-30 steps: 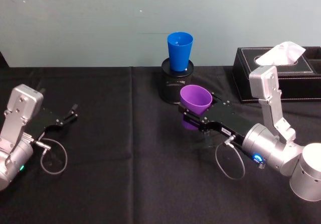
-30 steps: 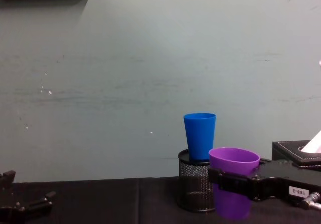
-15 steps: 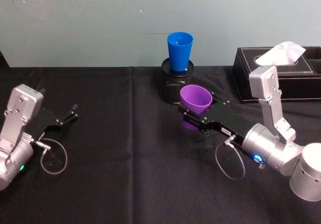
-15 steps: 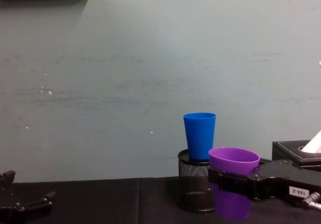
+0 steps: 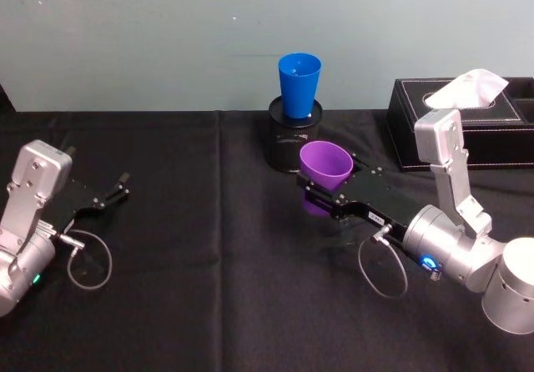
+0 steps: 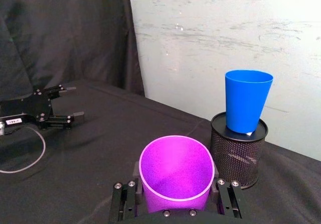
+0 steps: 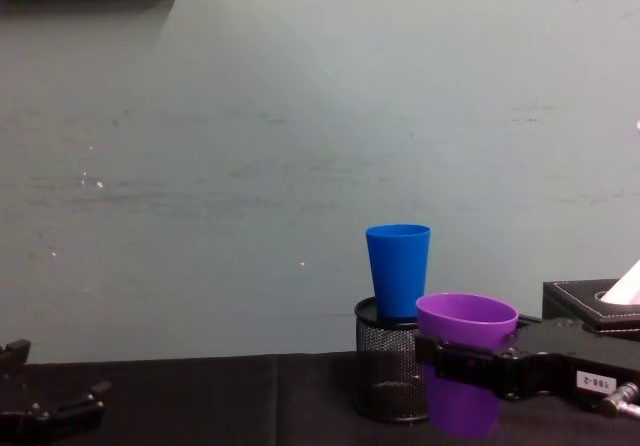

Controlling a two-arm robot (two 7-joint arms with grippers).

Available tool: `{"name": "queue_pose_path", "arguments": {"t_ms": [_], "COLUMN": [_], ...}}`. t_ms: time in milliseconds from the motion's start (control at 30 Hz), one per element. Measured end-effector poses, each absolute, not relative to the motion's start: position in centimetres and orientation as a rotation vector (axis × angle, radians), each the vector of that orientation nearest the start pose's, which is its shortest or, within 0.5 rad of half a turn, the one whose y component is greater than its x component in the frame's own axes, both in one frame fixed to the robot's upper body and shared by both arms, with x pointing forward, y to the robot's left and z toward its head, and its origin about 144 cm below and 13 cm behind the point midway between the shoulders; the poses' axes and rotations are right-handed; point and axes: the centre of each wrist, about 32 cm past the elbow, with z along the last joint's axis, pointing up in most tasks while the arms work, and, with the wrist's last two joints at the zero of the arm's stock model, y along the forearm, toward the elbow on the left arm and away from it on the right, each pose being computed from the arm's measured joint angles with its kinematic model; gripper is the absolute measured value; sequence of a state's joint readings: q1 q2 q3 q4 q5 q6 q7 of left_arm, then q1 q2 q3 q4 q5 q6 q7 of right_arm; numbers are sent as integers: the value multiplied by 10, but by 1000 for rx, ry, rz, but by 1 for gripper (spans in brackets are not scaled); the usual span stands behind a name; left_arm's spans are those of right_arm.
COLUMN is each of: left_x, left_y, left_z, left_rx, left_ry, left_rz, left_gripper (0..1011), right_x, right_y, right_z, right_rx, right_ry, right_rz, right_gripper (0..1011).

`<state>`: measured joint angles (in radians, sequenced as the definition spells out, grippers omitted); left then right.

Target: Pick up one cup with a gripper and tap it against the other cup.

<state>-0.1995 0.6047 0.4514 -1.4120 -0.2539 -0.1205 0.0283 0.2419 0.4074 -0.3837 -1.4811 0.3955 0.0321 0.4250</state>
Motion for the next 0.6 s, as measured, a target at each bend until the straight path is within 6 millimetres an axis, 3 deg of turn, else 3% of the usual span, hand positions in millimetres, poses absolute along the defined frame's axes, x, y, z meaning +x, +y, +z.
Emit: {"name": "queue_pose_path", "arguments": {"t_ms": [600], "left_x": [489], "left_y": [310], "left_z": [1140], "left_rx": [304], "left_ry": [-285], "left_rz": [1248], "left_gripper": [1000], "right_x": [508], "right_y": [-245], "right_z": [1174], "right_rx": [-75], "right_ry": [-20], "right_rz": [-835], "right_gripper": [723]}}
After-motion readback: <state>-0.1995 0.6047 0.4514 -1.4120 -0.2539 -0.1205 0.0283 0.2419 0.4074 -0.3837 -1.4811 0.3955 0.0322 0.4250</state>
